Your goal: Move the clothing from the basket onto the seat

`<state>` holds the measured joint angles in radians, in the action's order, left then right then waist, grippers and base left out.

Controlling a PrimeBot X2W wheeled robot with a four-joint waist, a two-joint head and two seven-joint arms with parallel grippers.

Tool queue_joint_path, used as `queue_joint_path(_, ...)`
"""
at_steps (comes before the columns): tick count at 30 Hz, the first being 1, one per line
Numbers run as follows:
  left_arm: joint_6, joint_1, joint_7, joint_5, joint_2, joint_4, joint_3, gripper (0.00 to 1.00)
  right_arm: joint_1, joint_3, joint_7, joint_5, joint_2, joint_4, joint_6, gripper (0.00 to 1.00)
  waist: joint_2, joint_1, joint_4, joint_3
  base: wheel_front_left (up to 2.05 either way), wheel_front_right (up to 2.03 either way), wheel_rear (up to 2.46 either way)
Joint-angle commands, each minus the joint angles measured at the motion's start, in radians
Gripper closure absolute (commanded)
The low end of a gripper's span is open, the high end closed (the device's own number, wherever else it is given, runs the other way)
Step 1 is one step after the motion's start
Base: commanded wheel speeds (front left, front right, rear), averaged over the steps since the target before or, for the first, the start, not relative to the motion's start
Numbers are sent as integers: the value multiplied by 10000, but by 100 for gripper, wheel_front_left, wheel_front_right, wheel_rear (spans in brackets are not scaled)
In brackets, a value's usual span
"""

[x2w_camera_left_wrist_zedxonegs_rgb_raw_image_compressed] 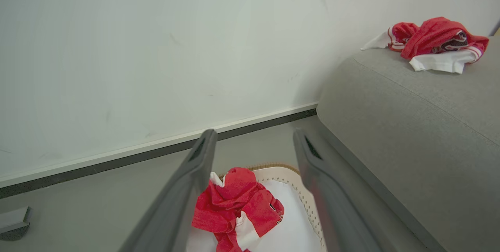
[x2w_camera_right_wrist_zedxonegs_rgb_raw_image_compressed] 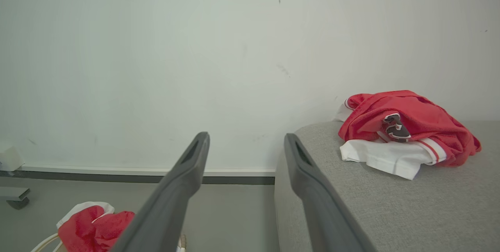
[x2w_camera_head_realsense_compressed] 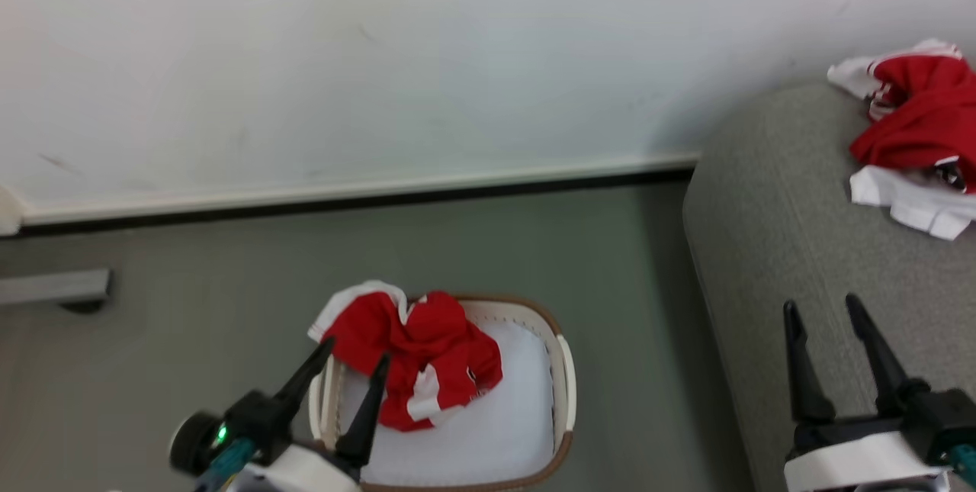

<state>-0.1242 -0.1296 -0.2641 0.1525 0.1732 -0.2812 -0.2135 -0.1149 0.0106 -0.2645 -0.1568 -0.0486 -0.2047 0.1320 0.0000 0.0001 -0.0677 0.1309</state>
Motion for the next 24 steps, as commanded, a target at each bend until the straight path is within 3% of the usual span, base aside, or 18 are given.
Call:
queue_joint_path(1,-50,-483,-5,-90,173,-222,-247,0,-269,-79,1,93,-35,142,-25,0,0,-1,-272,961,0,0,0)
queue_joint_path(14,-53,-4501,775,974,1398,-3139,-3856,0,-1734,-422,3,-321,-24,1816,-25,0,0,-1,-1376,4465,0,0,0)
queue_joint_path(24,-53,-5917,941,2016,1843,-4827,-5536,0,-1993,-621,3,-609,-21,2423,-25,0,0,-1,-1631,5721,0,0,0)
